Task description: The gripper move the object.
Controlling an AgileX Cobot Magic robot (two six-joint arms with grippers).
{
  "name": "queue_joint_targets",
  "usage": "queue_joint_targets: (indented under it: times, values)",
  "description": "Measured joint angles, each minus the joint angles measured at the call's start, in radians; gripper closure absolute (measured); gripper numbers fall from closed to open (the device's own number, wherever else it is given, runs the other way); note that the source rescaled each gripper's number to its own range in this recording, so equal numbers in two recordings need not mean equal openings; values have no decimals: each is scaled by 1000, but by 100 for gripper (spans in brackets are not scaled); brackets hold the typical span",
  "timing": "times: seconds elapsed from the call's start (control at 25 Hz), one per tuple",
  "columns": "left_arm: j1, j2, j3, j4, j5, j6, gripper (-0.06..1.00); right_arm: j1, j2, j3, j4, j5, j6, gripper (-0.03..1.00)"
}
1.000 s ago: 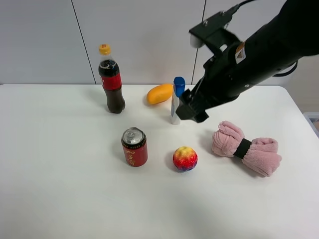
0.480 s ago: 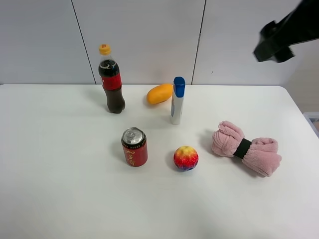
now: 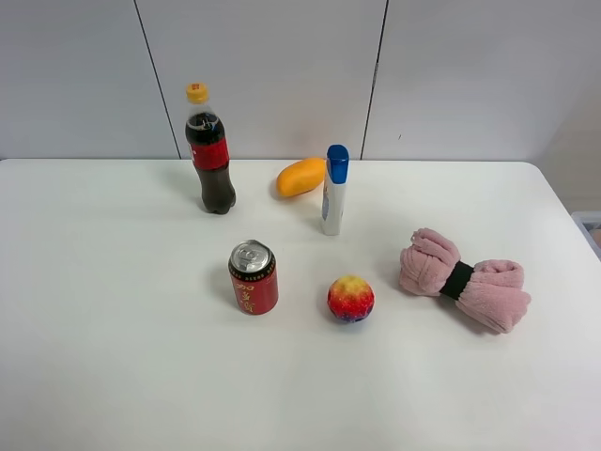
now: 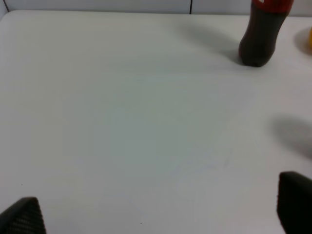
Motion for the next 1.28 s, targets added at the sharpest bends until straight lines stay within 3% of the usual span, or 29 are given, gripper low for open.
queue_joint_targets:
  times: [0.2, 0.36, 0.6, 0.72, 0.96, 1.16, 1.28]
  values:
    - [0, 0, 0, 0, 0, 0, -6, -25, -146, 113, 23, 1, 11, 14]
    - [0, 0, 0, 0, 0, 0, -6, -25, -324, 275, 54, -16, 88, 14]
    - [0, 0, 0, 0, 0, 0, -6, -25, -675, 574, 170, -252, 128, 14]
    - [0, 0, 0, 0, 0, 0, -6, -25, -845, 715, 175, -301, 136, 14]
    - [0, 0, 0, 0, 0, 0, -6, -25, -1095, 886, 186, -255, 136, 14]
    - [0, 0, 0, 0, 0, 0, -6, -25, -1101, 903, 193, -145, 136, 14]
    - [0, 0, 0, 0, 0, 0, -6, -25, -1101, 913, 206, -143, 148, 14]
